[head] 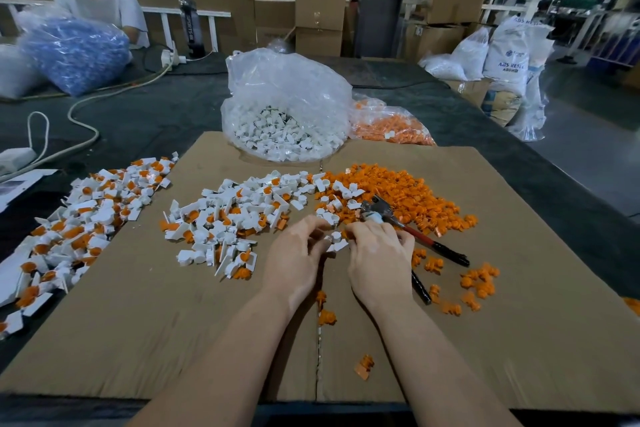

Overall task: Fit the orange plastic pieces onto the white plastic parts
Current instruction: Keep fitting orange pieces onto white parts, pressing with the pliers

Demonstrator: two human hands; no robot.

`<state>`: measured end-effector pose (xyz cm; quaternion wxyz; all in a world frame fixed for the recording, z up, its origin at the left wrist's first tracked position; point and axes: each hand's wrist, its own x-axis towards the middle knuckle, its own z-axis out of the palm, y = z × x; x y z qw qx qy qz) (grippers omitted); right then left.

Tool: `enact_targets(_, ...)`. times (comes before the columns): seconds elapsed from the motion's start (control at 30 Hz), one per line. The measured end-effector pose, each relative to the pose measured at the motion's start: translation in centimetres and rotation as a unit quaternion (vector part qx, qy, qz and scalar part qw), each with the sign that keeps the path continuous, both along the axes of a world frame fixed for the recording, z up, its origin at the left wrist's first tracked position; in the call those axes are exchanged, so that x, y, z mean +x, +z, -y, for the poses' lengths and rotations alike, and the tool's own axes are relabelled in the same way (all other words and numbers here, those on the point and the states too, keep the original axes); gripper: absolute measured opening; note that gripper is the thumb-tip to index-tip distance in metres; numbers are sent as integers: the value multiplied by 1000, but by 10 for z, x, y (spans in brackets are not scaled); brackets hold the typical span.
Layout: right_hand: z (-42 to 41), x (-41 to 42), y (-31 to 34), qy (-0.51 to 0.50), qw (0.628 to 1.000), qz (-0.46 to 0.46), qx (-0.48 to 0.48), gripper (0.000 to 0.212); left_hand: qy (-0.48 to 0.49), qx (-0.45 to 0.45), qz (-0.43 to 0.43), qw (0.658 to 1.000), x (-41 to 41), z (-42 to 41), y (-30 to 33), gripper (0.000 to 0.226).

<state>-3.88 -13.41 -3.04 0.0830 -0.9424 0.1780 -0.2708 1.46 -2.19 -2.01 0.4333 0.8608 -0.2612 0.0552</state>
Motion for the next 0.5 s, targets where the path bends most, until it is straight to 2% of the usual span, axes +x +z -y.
enact_targets(0.23,-2,-1,3,-2,1000,-11,-23,24,15,61,-11,998,0,1,0,27)
enact_targets(0.33,-1,1,3,-11,1000,8,-12,17,13,73,-17,997,-1,1,0,35)
enact_targets(0.5,0,1,2,-13,1000,13,3,18,11,67,-14,998,-2,1,2,33)
